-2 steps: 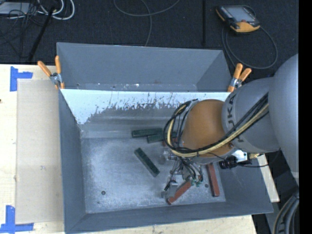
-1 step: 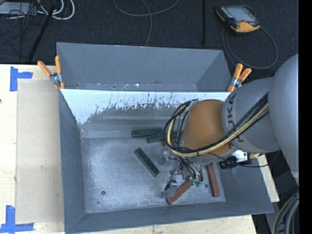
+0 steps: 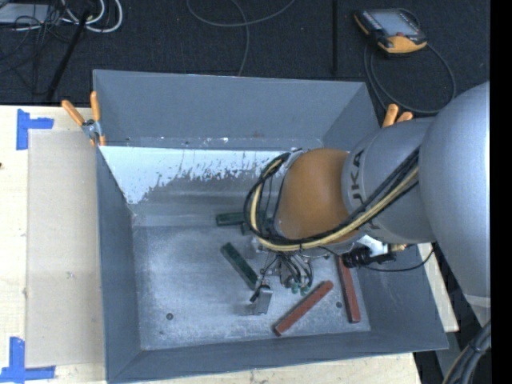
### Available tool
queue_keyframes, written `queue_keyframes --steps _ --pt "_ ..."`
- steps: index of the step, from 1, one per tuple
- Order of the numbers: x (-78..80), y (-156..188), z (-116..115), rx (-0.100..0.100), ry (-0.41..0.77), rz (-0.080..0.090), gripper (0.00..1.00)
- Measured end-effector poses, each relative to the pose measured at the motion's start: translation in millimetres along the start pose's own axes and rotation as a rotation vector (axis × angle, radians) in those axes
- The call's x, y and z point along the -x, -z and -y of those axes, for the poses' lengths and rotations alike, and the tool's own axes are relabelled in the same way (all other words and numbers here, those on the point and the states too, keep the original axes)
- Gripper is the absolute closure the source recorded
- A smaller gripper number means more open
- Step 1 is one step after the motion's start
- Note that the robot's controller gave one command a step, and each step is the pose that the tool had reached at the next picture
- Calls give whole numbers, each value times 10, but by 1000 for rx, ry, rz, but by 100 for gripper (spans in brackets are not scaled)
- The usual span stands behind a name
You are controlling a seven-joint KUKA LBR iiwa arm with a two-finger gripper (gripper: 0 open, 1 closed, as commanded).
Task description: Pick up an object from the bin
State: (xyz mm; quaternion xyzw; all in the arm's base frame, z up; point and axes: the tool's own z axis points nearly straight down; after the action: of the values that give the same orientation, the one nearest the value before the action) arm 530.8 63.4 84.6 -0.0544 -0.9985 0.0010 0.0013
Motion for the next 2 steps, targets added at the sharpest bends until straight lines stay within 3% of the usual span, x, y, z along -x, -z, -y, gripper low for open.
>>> queue_keyframes --steps 1,2 --pt "303 -136 58 4 -120 3 100" --pt "303 -136 58 4 -119 3 100"
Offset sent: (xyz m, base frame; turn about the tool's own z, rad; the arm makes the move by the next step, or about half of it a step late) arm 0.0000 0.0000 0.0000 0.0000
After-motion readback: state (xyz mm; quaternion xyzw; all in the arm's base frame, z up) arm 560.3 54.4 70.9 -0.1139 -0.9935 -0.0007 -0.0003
